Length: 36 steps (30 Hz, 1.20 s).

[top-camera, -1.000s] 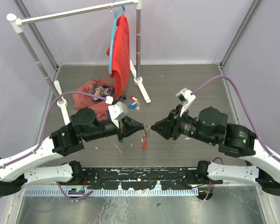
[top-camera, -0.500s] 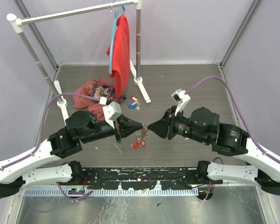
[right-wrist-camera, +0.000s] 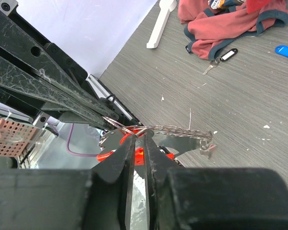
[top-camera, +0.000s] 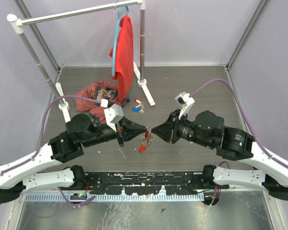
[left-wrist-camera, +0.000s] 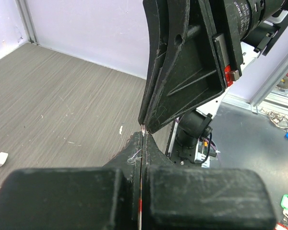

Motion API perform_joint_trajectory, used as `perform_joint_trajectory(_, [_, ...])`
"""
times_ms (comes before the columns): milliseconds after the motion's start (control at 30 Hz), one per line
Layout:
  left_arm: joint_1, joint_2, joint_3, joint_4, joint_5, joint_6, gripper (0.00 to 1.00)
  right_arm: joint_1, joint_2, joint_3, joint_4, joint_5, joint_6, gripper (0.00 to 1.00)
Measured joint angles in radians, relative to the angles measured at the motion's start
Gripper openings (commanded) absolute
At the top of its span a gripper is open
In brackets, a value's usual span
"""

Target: Put the keys on the keyring

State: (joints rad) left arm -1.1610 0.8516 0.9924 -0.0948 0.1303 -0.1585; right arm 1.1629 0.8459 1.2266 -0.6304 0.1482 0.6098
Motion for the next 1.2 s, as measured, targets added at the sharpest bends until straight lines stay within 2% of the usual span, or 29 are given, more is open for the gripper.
perform_joint_trajectory(800, [0.000, -0.007, -0.014, 0.031, 0.027, -0.011, 0.00, 0.000, -0.038, -0.060, 0.092, -0.046, -0.018, 0.26])
perform_joint_trajectory(1200, [0.000, -0.007, -0.014, 0.037, 0.032, -0.012, 0.00, 0.000, -0.042, -0.064, 0.108, -0.069, -0.029, 0.05])
